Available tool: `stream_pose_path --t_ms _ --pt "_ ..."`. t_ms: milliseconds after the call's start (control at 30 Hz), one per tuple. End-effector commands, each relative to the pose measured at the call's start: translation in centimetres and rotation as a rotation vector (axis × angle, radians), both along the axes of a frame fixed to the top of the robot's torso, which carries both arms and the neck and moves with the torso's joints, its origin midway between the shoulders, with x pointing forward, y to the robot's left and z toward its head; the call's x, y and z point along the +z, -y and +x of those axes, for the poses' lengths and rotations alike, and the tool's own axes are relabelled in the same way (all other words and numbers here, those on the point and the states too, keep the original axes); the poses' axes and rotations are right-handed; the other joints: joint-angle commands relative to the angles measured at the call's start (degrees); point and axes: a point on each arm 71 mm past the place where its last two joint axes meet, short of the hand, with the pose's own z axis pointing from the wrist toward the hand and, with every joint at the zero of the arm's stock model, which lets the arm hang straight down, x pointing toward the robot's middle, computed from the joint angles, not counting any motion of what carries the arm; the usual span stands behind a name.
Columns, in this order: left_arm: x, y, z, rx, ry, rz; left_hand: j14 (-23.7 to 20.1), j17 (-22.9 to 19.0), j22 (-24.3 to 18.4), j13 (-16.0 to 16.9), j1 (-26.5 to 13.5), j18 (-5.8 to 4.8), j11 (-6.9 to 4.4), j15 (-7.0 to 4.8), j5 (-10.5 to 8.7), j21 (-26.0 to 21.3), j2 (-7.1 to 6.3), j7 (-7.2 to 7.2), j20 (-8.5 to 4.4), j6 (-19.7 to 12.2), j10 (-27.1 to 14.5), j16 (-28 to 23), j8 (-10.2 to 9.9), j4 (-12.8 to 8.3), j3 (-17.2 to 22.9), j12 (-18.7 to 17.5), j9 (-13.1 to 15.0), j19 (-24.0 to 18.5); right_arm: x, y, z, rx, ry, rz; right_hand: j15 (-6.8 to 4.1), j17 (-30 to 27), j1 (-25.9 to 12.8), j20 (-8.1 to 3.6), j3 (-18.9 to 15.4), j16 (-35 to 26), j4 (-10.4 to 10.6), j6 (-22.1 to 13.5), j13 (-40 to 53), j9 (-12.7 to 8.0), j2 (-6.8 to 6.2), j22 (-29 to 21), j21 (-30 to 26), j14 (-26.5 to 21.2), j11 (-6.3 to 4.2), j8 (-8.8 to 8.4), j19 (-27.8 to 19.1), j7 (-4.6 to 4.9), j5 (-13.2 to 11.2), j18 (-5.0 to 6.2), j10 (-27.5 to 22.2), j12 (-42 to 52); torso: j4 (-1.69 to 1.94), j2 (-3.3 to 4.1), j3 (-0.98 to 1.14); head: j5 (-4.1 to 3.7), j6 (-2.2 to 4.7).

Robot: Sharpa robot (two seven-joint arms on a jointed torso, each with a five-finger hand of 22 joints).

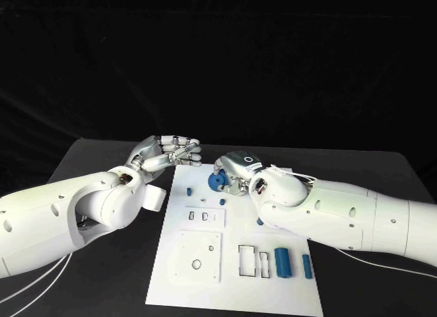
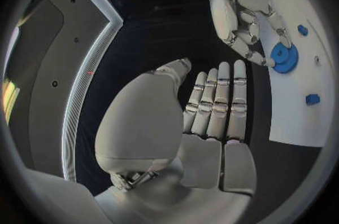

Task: Assemble the parts on the task board

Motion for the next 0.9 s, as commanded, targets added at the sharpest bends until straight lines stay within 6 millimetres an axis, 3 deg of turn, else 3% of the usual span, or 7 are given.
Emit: stream_pose_path --t_ms 33,467,600,700,900 --pt "0.12 0.26 -0.06 -0.021 0.007 -0.005 -0.25 0.06 0.05 0.10 -0.17 1.08 0.33 0.20 -0.32 0.18 0.07 0.47 -0.07 -0.39 0.13 -0.36 -0.36 -0.02 0.20 -0.40 -0.05 0.47 -0.33 -0.03 0.01 -0.004 -0.010 -0.040 -0.23 10.77 -0.43 -0.16 0.25 0.21 0.01 2.99 10.07 2.12 0.27 2.03 0.02 5.14 -0.21 2.21 0.29 -2.07 0.18 -0.69 2.50 -0.28 -0.02 0.00 0.02 0.10 0.01" --pt "0.11 0.21 -0.05 -0.021 0.006 -0.004 -0.25 0.06 0.05 0.10 -0.17 1.08 0.33 0.20 -0.32 0.18 0.07 0.47 -0.07 -0.39 0.13 -0.36 -0.36 -0.02 0.20 -0.40 -0.05 0.47 -0.47 0.17 0.21 -0.020 -0.007 -0.043 -0.10 10.72 -1.08 -0.08 0.72 0.20 0.09 2.28 9.92 2.06 -0.05 2.01 -0.06 5.13 -0.03 1.70 0.23 -1.81 0.16 -0.68 2.37 -0.46 -0.01 0.06 0.03 0.05 0.04" --pt "0.10 0.21 -0.04 -0.021 0.005 -0.003 -0.25 0.06 0.05 0.10 -0.17 1.08 0.33 0.20 -0.32 0.18 0.07 0.47 -0.07 -0.39 0.13 -0.36 -0.36 -0.02 0.20 -0.40 -0.05 0.47 -0.46 0.07 0.23 -0.016 -0.011 -0.033 1.31 10.59 -3.26 0.91 0.98 0.17 0.42 -2.85 9.37 0.84 -1.64 2.02 -0.25 5.10 1.74 -2.35 0.11 0.29 0.05 -0.71 1.90 -1.03 -0.04 0.03 0.04 0.05 0.05" --pt "0.09 0.22 -0.04 -0.022 0.003 -0.003 -0.25 0.06 0.05 0.10 -0.17 1.08 0.33 0.20 -0.32 0.18 0.07 0.47 -0.07 -0.39 0.13 -0.36 -0.36 -0.02 0.20 -0.40 -0.05 0.47 -0.48 0.05 0.26 -0.015 -0.015 -0.028 2.05 10.56 -4.64 1.66 -0.29 0.18 0.66 -4.68 8.79 0.39 -2.12 2.02 -0.36 5.09 2.51 -4.23 0.05 1.04 -0.06 -0.68 1.41 -1.60 0.00 0.03 0.04 0.02 0.04" --pt "0.08 0.20 -0.04 -0.023 0.002 -0.003 -0.27 0.17 0.10 0.09 -0.31 1.06 0.34 0.20 -0.36 0.30 -0.01 0.50 -0.08 -0.45 0.13 -0.43 -0.40 -0.07 0.22 -0.51 -0.06 0.39 -0.59 0.21 0.35 -0.021 -0.037 -0.020 2.70 10.54 -7.25 2.51 -5.46 0.19 1.05 -5.66 8.30 0.18 -0.73 2.08 -0.55 5.07 3.13 -6.29 -0.03 1.61 0.07 -0.59 0.93 -2.10 -0.05 0.02 0.04 0.08 0.01"
